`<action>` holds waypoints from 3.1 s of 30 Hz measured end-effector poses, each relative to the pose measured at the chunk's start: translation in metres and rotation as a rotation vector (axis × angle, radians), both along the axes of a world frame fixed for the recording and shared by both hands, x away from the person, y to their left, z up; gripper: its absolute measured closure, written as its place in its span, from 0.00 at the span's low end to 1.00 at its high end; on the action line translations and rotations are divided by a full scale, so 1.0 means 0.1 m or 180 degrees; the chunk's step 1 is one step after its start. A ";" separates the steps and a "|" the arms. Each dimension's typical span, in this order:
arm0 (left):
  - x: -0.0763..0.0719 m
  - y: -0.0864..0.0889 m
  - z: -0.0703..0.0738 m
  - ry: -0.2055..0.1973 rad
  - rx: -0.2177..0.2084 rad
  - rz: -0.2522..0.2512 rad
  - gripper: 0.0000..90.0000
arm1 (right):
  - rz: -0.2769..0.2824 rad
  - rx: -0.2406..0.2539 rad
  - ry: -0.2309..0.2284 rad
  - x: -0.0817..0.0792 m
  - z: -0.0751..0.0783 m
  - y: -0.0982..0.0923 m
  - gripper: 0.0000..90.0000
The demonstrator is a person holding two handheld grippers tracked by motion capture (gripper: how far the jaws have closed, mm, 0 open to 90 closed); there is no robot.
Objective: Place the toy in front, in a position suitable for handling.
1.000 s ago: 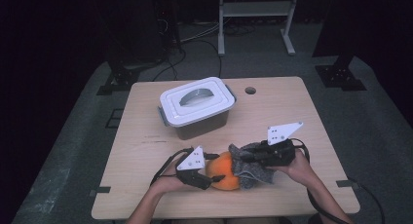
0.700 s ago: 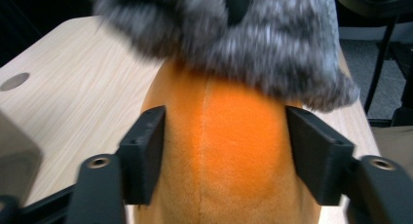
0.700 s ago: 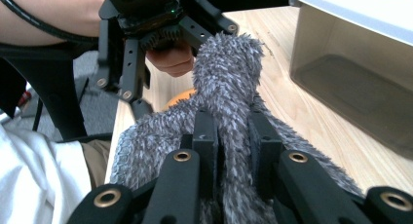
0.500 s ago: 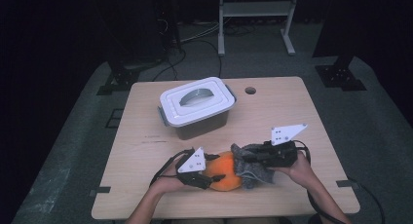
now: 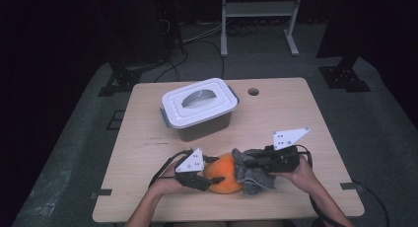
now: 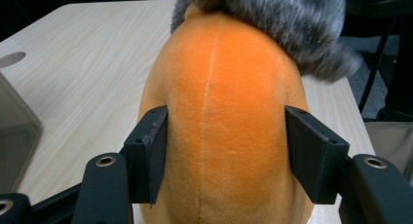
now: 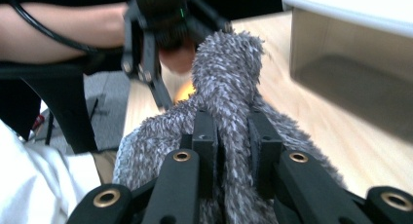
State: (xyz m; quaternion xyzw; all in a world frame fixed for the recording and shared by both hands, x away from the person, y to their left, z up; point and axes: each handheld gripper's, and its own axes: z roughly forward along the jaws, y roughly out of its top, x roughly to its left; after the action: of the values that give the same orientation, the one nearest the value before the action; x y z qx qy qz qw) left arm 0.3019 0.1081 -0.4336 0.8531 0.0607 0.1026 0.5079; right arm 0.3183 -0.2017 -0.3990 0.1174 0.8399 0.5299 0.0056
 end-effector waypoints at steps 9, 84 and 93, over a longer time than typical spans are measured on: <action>0.01 -0.06 0.00 0.0033 -0.0051 -0.0012 0.40 | -0.0191 0.0000 0.0053 0.01 -0.03 -0.25 0.85; 0.13 -0.19 -0.10 0.0222 -0.0283 0.0064 0.14 | -0.0095 -0.0163 -0.0120 0.03 0.01 -0.09 0.86; 0.03 -0.22 0.08 0.0090 -0.0187 0.0140 0.44 | -0.0135 -0.0031 -0.0132 0.03 0.12 -0.11 0.86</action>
State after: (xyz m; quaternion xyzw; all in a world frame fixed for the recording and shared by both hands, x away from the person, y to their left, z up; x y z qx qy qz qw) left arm 0.3048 0.0866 -0.4258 0.8376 0.0896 0.1000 0.5295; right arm 0.3216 -0.2132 -0.3868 0.1241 0.8395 0.5279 0.0348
